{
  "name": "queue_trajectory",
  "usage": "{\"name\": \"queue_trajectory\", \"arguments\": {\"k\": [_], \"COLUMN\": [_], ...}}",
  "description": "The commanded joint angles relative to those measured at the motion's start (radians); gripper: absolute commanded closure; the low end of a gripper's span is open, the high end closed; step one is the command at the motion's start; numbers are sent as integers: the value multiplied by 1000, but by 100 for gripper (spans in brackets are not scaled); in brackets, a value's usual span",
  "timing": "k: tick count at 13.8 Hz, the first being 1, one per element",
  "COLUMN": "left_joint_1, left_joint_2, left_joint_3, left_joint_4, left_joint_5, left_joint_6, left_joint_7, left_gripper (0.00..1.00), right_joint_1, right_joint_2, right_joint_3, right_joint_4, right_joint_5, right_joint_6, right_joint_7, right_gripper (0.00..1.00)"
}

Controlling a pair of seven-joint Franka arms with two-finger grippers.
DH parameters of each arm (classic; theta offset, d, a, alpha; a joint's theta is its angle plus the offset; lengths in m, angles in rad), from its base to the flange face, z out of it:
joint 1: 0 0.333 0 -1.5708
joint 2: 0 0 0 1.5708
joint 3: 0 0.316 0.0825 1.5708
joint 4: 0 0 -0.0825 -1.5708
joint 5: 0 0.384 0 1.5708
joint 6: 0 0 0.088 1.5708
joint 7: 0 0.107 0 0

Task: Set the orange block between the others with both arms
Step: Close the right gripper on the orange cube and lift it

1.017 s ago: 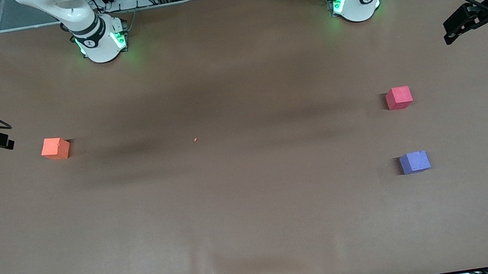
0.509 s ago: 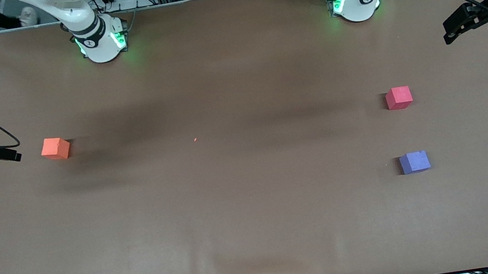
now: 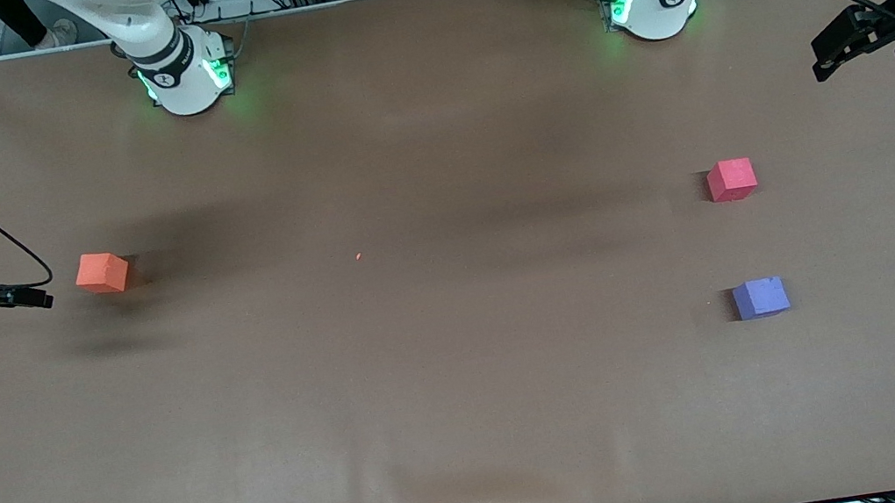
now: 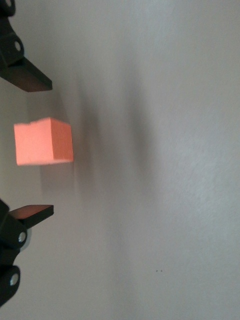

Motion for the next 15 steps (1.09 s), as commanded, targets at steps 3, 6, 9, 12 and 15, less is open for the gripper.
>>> {"name": "queue_trajectory", "arguments": {"k": [3,6,9,12,15], "left_joint_1": [10,10,10,10,12], "left_joint_2": [-2,-2,-2,-1,-2], "left_joint_3": [-3,-3,-4,-3,-3], "left_joint_4": [13,13,12,12,10], "left_joint_5": [-16,-16,-15,-15,-15], "left_joint_6": [-19,-19,-19,-19,-19], "left_joint_7": [20,20,20,20,20], "left_gripper": [0,0,0,0,0], "right_joint_1": [-15,-15,-14,-11,-11], "right_joint_2": [99,130,130,130,130], "right_joint_3": [18,20,22,23,23], "right_joint_4": [-22,-57,-110,-133,-157], "right_joint_5": [1,16,62,82,82], "right_joint_6": [55,78,78,72,59], "right_joint_7": [-30,-26,-25,-27,-41], "right_gripper": [0,0,0,0,0]}}
